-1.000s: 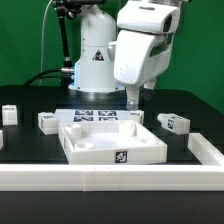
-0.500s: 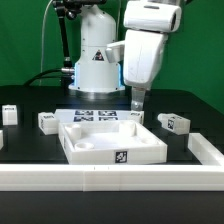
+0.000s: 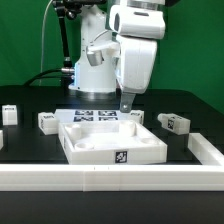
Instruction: Assemble one leg
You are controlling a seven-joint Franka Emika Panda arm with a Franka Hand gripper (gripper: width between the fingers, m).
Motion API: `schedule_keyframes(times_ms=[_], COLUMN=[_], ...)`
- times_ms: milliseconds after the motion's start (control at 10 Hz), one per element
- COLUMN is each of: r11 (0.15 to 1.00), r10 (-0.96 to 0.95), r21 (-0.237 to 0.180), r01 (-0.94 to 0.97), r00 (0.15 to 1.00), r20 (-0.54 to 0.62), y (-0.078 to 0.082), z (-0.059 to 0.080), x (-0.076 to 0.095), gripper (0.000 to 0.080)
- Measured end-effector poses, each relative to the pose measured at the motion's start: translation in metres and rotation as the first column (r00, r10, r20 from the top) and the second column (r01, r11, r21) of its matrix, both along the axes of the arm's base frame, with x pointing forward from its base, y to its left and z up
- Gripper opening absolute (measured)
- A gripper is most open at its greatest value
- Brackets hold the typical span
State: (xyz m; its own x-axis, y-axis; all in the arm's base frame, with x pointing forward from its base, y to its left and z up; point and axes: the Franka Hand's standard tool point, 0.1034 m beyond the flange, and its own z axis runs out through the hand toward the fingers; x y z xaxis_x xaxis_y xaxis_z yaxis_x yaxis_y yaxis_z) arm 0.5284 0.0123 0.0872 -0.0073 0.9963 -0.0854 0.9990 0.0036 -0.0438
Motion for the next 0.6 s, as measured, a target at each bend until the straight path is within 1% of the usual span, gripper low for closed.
schedule_keyframes(times_ms=[200,300,400,500,600], r11=[1.000,0.992,0.981,0.969,0.953], r10=[0.002,0.123,0.191,0.247,0.301], r21=[0.000,0.012,0.022,0.040,0.053], r01=[-0.002,-0.123,-0.190,-0.246,-0.298], r00=[1.000,0.992,0.982,0.968,0.952], r20=[0.000,-0.001,-0.011,-0.037,-0.053], y=[-0.001,-0.008,-0.019,-0.031,-0.039], z=[0.000,-0.001,-0.005,-0.012,-0.016], x=[0.000,-0.003,-0.016,-0.034,-0.042], gripper=[0.0650,0.0650,0.0650,0.0650,0.0650])
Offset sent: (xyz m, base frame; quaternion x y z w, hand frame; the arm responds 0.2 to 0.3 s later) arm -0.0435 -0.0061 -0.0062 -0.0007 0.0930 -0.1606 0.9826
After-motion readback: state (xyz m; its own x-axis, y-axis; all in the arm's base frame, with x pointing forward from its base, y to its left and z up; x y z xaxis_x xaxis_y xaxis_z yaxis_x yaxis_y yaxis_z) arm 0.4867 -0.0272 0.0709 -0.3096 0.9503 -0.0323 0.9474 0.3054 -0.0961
